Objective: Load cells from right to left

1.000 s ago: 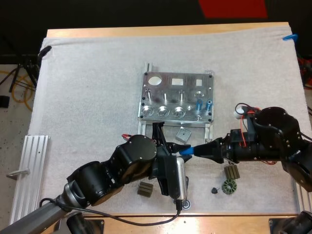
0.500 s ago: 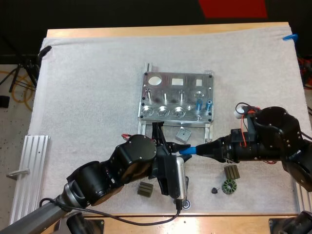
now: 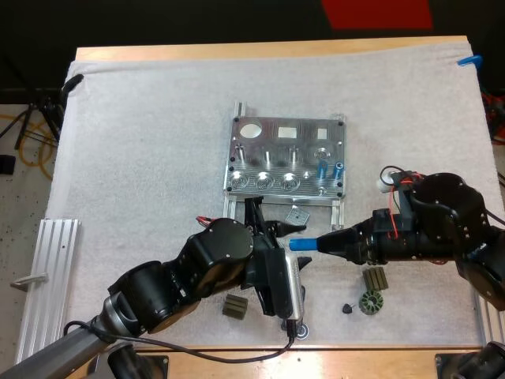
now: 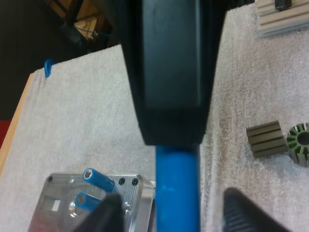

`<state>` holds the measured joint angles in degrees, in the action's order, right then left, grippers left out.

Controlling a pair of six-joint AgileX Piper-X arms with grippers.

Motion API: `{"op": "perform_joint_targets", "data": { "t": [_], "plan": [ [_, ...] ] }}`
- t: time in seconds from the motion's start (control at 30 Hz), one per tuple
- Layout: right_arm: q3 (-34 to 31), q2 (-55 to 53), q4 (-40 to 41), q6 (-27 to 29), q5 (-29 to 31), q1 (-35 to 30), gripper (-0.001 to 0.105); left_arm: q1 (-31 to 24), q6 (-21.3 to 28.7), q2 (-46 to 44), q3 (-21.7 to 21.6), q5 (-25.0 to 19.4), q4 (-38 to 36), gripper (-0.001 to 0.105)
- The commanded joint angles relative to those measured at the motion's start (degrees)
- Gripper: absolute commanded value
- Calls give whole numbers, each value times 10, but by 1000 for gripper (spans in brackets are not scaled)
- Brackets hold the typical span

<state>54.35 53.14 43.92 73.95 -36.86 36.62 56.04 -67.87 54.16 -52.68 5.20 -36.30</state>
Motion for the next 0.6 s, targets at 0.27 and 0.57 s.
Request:
{"op": "perform_joint_targets", "data": {
  "t": [0.27,0.57],
  "plan": [
    [2,0,34,71,30,-4,2,1,-42,-22,-3,-38,-48,54],
    [7,0,53,123,83,-4,2,1,-143,-76,-3,-152,-101,54]
  ]
}}
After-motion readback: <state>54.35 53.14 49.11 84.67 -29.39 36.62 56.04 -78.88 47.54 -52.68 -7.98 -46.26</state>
